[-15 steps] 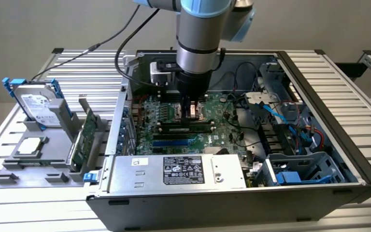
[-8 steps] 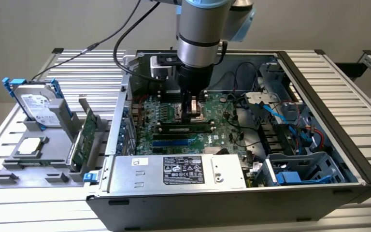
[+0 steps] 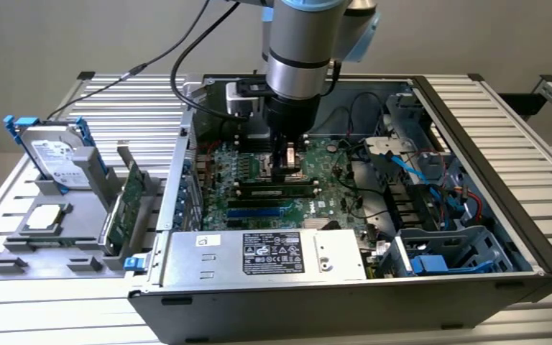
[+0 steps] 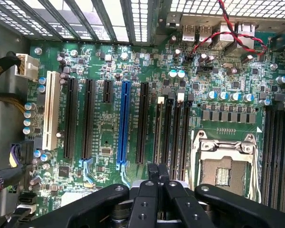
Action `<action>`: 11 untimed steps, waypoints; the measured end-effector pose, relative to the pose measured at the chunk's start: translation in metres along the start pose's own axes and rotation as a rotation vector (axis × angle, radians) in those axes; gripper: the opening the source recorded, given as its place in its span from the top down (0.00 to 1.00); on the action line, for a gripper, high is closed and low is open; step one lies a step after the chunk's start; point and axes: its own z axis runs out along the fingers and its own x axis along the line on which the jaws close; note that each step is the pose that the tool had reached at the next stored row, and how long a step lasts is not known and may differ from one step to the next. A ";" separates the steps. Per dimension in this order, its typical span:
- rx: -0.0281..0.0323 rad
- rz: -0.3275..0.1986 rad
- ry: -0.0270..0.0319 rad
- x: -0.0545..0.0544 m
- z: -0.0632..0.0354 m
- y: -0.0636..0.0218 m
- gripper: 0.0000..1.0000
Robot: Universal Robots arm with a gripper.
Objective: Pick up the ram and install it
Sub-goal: 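Press down the ram until it locks into place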
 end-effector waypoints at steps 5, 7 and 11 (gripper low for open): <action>0.0000 0.000 0.0000 0.000 -0.0001 0.0000 0.89; 0.0000 0.000 0.0000 0.000 -0.0001 0.0000 0.89; -0.0001 0.000 0.0006 0.000 -0.0001 0.0000 0.89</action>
